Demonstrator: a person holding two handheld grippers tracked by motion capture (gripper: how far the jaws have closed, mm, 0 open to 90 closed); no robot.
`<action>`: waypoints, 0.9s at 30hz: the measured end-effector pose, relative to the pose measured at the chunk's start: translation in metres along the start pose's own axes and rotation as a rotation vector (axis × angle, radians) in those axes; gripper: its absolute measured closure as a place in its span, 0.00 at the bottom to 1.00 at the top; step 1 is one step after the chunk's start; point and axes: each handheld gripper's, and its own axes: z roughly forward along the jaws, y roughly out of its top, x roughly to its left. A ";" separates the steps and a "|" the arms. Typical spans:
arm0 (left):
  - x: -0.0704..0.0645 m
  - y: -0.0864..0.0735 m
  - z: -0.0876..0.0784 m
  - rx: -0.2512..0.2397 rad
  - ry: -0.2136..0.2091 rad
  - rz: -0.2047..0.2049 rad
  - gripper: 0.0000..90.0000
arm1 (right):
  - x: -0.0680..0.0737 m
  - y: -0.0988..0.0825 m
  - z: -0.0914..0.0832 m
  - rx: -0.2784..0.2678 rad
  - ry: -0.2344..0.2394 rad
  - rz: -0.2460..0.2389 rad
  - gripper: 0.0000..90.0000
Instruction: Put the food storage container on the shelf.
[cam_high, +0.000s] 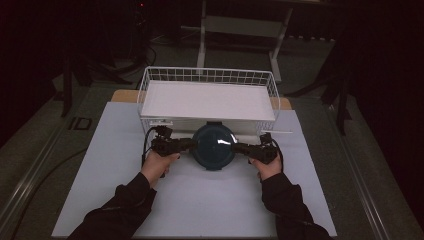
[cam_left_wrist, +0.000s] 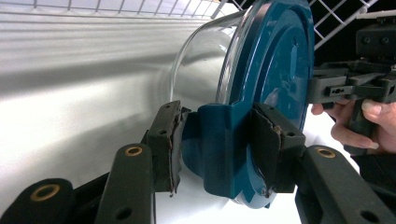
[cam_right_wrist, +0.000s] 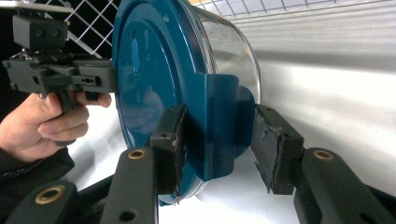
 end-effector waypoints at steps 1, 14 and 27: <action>0.004 0.001 0.001 0.002 0.004 0.031 0.61 | -0.001 0.000 0.001 0.004 -0.001 0.008 0.62; 0.017 0.003 0.007 -0.021 0.060 0.140 0.59 | 0.008 0.006 0.006 0.012 -0.129 -0.041 0.62; 0.014 0.000 0.011 -0.090 0.068 0.069 0.48 | 0.002 0.008 0.009 -0.042 -0.152 -0.037 0.52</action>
